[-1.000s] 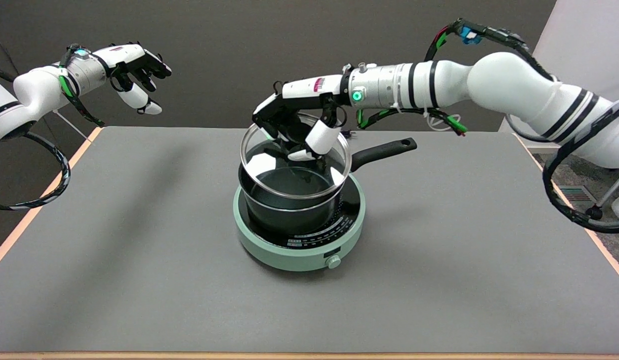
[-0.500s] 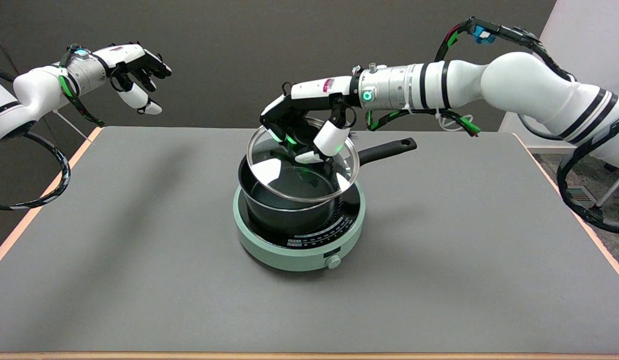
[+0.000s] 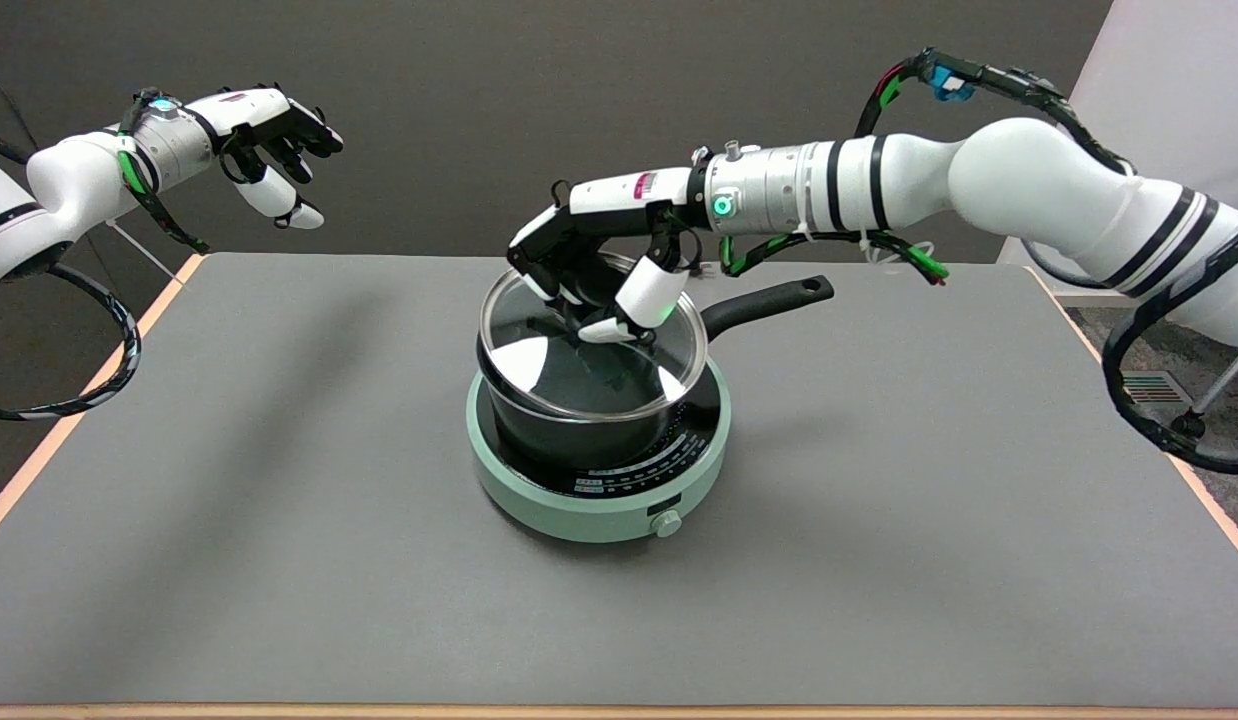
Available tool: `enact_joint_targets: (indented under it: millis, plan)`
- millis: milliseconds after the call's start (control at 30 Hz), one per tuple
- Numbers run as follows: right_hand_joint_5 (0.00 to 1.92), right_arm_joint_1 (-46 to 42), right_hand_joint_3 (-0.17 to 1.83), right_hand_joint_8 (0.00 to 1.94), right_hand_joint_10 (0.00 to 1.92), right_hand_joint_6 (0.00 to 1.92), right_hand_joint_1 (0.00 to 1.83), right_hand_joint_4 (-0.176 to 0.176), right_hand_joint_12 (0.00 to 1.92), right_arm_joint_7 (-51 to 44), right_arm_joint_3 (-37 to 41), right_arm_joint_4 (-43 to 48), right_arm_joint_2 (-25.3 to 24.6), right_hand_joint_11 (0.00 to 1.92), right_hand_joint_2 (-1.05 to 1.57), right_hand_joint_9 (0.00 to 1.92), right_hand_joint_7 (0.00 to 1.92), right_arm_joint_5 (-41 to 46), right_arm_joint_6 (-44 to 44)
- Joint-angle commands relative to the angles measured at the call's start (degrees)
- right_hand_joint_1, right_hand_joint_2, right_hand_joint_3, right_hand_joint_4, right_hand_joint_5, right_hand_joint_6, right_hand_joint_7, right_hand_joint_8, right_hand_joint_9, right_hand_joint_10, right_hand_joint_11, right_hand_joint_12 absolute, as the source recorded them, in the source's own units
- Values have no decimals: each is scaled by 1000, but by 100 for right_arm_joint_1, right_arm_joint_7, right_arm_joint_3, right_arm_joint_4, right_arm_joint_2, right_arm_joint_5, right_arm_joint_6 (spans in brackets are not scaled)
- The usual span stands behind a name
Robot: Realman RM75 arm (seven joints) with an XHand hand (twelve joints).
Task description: Place the pot lid onto the pot.
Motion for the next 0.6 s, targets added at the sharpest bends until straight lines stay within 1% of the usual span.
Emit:
enact_joint_targets:
  millis: [33, 167, 267, 600]
  plan:
    - [477, -139, 976, 1788, 1921, 1774, 1324, 128, 1921, 58, -1, -248, -378, 413, 835, 743, 727, -147, -2]
    - [477, -156, 976, 1787, 1921, 1774, 1324, 128, 1921, 58, -1, -366, -445, 413, 835, 743, 727, -147, -2]
    - [472, -161, 969, 1788, 1921, 1774, 1323, 128, 1921, 58, -1, -435, -490, 377, 840, 740, 723, -147, -2]
    - [469, -137, 970, 1792, 1921, 1777, 1322, 129, 1921, 58, -1, -643, -697, 375, 841, 737, 722, -147, -2]
